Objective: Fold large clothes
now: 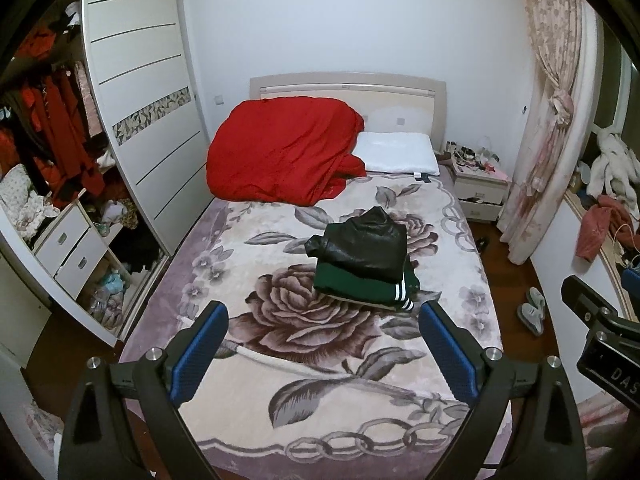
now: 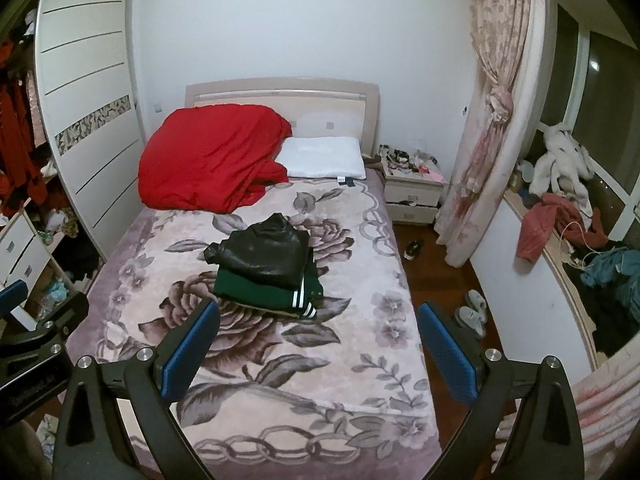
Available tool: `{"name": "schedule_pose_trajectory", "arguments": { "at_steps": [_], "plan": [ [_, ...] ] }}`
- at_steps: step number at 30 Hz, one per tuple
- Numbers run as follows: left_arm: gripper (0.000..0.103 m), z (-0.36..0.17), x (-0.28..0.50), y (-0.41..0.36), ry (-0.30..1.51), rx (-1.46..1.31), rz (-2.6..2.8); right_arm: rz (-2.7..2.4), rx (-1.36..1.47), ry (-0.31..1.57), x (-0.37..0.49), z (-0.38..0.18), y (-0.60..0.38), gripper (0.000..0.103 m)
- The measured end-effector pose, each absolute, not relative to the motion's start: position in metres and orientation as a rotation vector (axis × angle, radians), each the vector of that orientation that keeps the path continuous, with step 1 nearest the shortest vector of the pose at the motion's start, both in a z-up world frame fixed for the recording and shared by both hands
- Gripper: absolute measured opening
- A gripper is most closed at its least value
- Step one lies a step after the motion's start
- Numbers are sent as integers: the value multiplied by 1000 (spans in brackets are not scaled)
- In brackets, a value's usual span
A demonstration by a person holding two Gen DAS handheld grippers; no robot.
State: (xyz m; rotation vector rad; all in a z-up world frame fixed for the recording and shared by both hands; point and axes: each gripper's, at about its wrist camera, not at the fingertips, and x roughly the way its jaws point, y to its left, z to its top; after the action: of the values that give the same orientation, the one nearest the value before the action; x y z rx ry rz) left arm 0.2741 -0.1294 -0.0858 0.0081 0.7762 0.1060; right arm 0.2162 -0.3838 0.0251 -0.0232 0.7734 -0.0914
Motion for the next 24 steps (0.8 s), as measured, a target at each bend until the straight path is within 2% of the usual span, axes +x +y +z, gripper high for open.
{"name": "schedule_pose_trajectory", "arguments": {
  "at_steps": [24],
  "plan": [
    [97, -77, 262, -122, 783, -4, 109, -78, -50, 786, 212, 29, -380, 101]
  ]
}}
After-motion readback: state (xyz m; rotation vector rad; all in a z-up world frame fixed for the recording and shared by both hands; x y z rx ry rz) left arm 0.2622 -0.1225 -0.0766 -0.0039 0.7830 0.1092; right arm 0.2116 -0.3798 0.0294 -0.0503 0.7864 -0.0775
